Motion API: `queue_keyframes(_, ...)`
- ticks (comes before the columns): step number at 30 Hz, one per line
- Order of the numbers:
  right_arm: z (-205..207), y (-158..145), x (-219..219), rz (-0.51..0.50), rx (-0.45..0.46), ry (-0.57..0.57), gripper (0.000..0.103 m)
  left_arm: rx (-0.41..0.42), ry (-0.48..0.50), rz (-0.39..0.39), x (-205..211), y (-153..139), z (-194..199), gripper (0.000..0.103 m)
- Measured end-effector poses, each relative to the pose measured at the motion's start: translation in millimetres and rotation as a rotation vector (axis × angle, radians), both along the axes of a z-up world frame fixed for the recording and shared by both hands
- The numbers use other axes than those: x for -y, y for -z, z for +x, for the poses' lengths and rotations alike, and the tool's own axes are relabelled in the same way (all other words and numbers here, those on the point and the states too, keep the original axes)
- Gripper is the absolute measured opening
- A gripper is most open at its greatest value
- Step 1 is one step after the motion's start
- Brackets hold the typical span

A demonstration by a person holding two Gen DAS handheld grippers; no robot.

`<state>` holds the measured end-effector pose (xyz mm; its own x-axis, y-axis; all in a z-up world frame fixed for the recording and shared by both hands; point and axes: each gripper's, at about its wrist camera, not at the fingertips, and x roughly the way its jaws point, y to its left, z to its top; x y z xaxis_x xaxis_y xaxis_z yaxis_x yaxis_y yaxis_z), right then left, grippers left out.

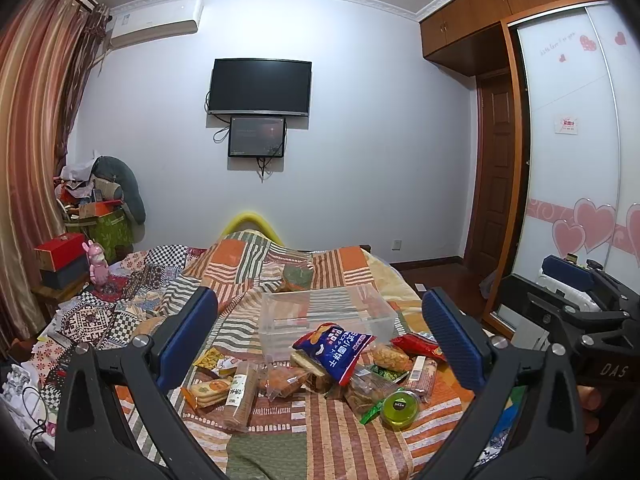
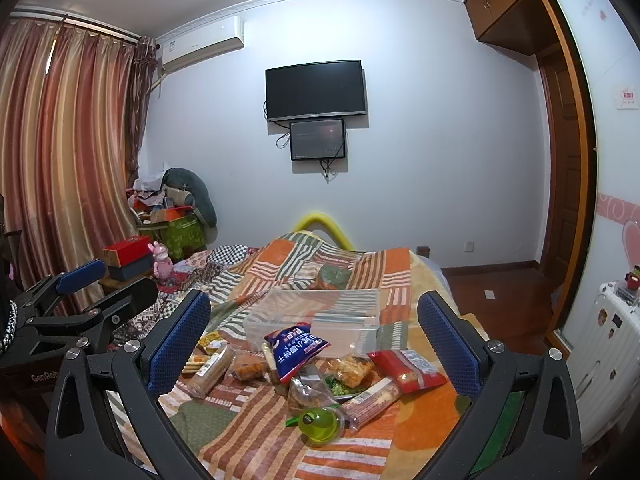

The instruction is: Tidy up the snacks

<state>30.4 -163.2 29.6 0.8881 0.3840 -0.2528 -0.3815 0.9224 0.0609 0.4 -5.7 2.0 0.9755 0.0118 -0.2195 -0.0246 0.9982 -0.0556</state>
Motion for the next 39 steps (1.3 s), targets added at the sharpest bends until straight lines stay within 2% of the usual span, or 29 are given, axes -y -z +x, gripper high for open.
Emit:
queue_keyframes(29,4,2,1,0.007,-0.017,-0.012,0.103,-0.017,0.026,-0.013,-4,4,3,0.103)
queue_keyframes(35,11,8,2,0.004,-0.038,-0.018,0.103,-0.032,0.037,-0.006,-3,8,7,0.094)
queue_keyframes(39,18,14,3,-0.006,-0.057,-0.018,0.093,-0.067,0.047,-0.008,-6,14,16,0.087)
